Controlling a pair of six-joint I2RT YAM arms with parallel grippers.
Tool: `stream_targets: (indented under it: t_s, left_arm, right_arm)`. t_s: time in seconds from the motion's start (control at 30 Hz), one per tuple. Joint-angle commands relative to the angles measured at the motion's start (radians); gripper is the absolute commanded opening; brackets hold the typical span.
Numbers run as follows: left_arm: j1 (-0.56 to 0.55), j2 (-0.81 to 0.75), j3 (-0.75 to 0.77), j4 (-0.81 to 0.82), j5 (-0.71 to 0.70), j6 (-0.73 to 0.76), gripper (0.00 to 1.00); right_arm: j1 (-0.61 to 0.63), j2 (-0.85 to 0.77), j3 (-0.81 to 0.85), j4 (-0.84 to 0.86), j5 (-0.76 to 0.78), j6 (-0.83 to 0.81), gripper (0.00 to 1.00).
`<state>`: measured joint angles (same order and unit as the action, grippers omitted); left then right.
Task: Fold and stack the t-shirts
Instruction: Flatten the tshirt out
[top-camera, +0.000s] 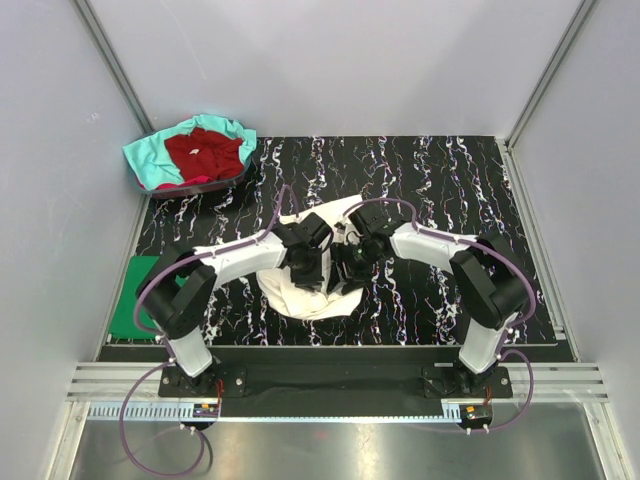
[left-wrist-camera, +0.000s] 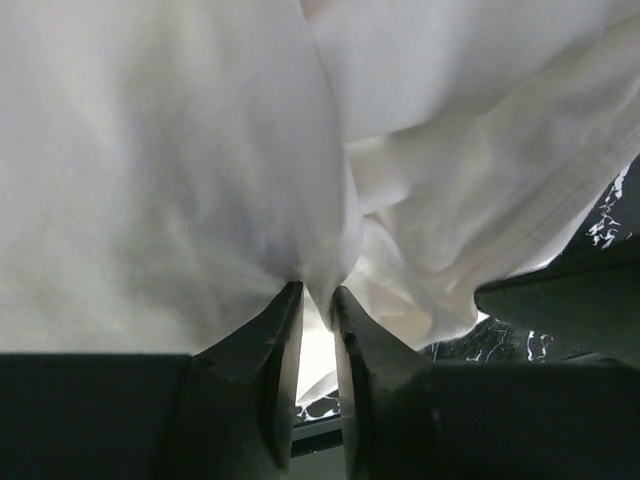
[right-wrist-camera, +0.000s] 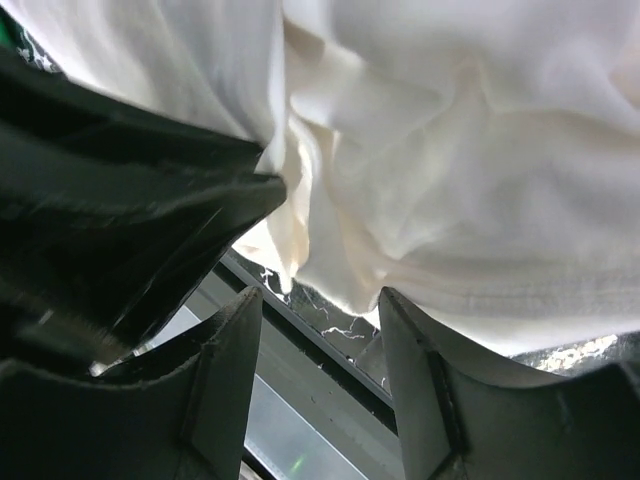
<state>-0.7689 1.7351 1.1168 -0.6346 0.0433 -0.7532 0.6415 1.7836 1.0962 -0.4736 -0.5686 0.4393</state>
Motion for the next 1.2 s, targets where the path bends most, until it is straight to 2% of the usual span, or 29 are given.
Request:
stream_targets:
  t_s: [0.0, 0.07, 0.17, 0.2, 0.27, 0.4, 0.47, 0.53, 0.57, 0.7, 0.83, 0.97, 1.0, 1.17]
  left_arm:
    - [-0.003, -0.075, -0.012, 0.001, -0.031, 0.009, 0.25]
    - [-0.003, -0.082, -0.017, 0.004, -0.033, 0.011, 0.25]
    - [-0.003, -0.08, -0.018, 0.006, -0.031, 0.012, 0.13]
    - [-0.003, -0.081, -0.018, 0.004, -0.033, 0.012, 0.06]
    - [-0.003, -0.092, -0.018, -0.005, -0.04, 0.015, 0.01]
    - [-0.003, -0.135, -0.015, -0.045, -0.082, 0.032, 0.0]
    - [-0.003, -0.183, -0.02, -0.069, -0.095, 0.037, 0.0]
    - [-0.003, -0.247, -0.034, -0.08, -0.106, 0.046, 0.0]
    - [-0.003, -0.273, -0.04, -0.083, -0.109, 0.051, 0.0]
    - [-0.003, -0.457, -0.083, -0.074, -0.109, 0.071, 0.0]
    - [-0.003, -0.597, -0.121, -0.079, -0.102, 0.089, 0.0]
    - [-0.003, -0.69, -0.078, -0.158, -0.161, 0.118, 0.0]
    - [-0.003, -0.718, -0.046, -0.174, -0.187, 0.141, 0.0]
    - [-0.001, -0.755, 0.109, -0.223, -0.189, 0.25, 0.0]
  right_arm:
    - [0.01, 0.033, 0.051, -0.01, -0.001, -0.027, 0.58]
    - [0.014, 0.04, 0.054, -0.011, 0.006, -0.027, 0.58]
    - [0.014, 0.056, 0.056, -0.01, 0.015, -0.021, 0.56]
    - [0.015, 0.062, 0.06, -0.01, 0.018, -0.017, 0.55]
    - [0.014, 0.066, 0.062, -0.01, 0.029, -0.011, 0.5]
    - [0.015, 0.076, 0.074, -0.023, 0.068, 0.006, 0.44]
    - [0.015, 0.076, 0.074, -0.028, 0.105, 0.018, 0.37]
    - [0.015, 0.077, 0.083, -0.039, 0.146, 0.03, 0.27]
    - [0.015, 0.076, 0.086, -0.049, 0.162, 0.038, 0.18]
    - [0.015, 0.036, 0.102, -0.08, 0.246, 0.059, 0.0]
    - [0.012, -0.058, 0.117, -0.137, 0.41, 0.07, 0.0]
    - [-0.011, -0.165, 0.177, -0.229, 0.548, 0.067, 0.0]
    - [-0.04, -0.199, 0.221, -0.252, 0.609, 0.065, 0.0]
    - [-0.227, -0.291, 0.365, -0.348, 0.673, 0.035, 0.0]
